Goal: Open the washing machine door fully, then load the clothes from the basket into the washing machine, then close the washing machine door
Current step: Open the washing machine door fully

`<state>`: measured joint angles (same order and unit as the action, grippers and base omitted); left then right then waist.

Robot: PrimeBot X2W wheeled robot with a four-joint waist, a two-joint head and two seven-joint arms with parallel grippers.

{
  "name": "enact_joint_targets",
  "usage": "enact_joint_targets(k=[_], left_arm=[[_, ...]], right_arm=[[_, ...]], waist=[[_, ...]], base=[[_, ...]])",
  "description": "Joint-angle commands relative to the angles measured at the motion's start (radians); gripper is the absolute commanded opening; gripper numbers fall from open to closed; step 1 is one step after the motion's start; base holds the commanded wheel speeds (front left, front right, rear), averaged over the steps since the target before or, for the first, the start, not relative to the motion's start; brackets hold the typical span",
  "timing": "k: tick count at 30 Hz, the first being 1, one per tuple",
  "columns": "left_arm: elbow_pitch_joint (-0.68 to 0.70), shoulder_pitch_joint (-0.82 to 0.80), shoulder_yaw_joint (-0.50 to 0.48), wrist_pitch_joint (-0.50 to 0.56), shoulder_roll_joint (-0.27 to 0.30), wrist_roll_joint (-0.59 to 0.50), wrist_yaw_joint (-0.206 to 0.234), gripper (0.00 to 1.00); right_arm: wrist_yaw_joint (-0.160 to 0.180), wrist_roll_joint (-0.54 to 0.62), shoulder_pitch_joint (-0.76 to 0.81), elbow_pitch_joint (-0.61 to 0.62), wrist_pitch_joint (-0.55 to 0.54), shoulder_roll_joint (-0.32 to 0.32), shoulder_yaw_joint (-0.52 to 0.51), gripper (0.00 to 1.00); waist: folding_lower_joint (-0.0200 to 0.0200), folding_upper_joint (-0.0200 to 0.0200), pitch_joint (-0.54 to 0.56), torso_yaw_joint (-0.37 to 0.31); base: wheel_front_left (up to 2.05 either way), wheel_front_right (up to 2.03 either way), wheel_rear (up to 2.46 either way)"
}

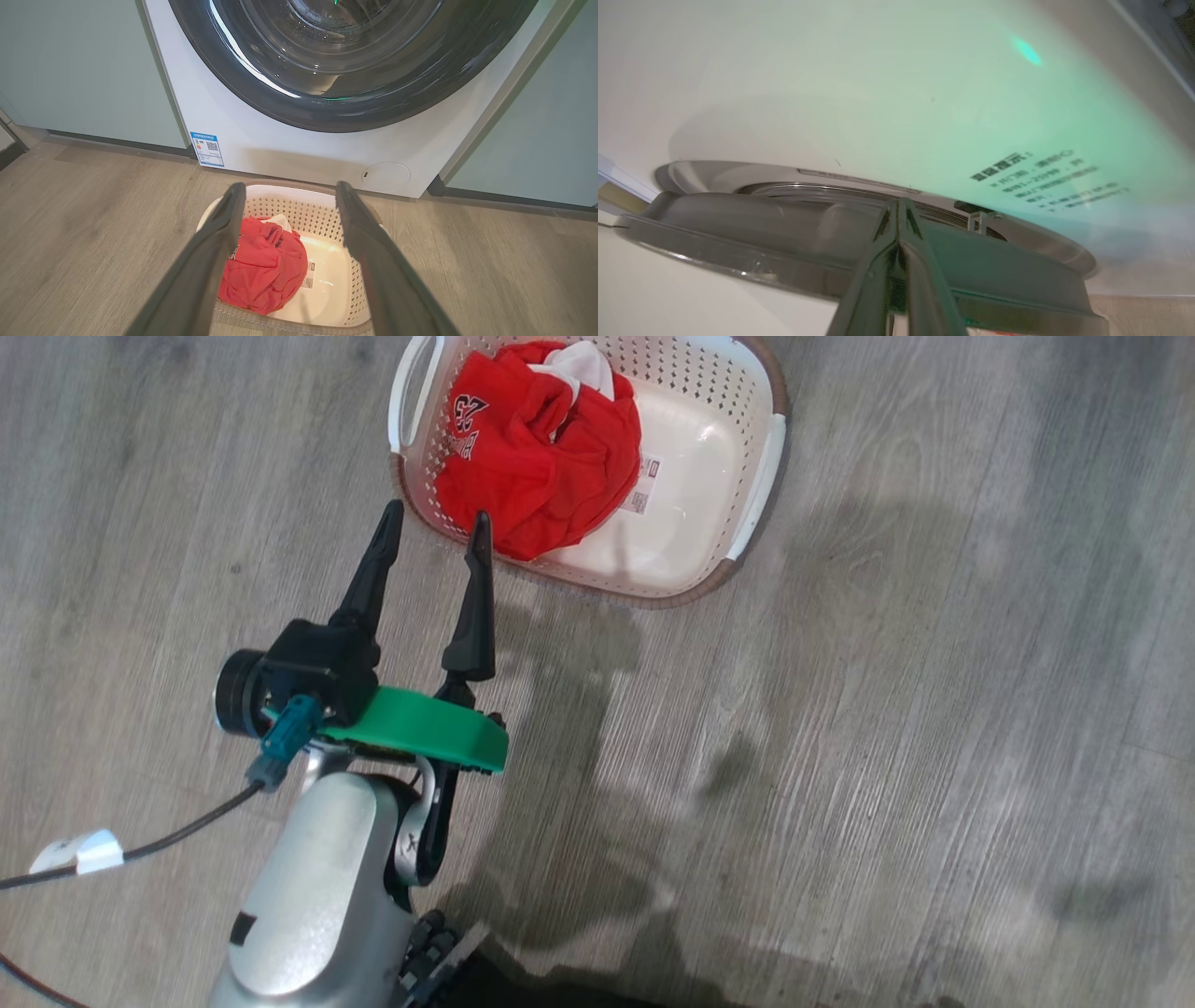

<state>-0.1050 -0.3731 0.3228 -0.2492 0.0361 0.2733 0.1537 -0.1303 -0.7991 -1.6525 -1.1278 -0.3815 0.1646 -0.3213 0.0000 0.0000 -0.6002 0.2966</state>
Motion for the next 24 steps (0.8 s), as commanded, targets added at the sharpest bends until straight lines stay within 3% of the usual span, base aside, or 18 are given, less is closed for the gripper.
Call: enact_joint_targets(k=[1, 10, 24], left_arm=[[0.032, -0.007, -0.026, -0.013, 0.014, 0.001, 0.006, 1.0], [0.032, -0.011, -0.017, -0.013, 0.014, 0.007, 0.011, 1.0], [0.024, 0.008, -0.006, -0.013, 0.014, 0.012, 0.023, 1.0]], right_arm=[[0.0, 0.007, -0.077, 0.019, -0.024, -0.024, 0.011, 0.0], [0.0, -0.006, -0.099, -0.018, -0.076, -0.029, 0.027, 0.0], [0.0, -0.082, 0.004, 0.003, -0.163, -0.003, 0.039, 0.0]], waist=[[0.0, 0.0, -0.003, 0.002], [0.0, 0.0, -0.009, 0.01], [0.0, 0.0, 0.047, 0.032]], base=[[0.0, 0.0, 0.0], [0.0, 0.0, 0.0], [0.0, 0.0, 0.0]])
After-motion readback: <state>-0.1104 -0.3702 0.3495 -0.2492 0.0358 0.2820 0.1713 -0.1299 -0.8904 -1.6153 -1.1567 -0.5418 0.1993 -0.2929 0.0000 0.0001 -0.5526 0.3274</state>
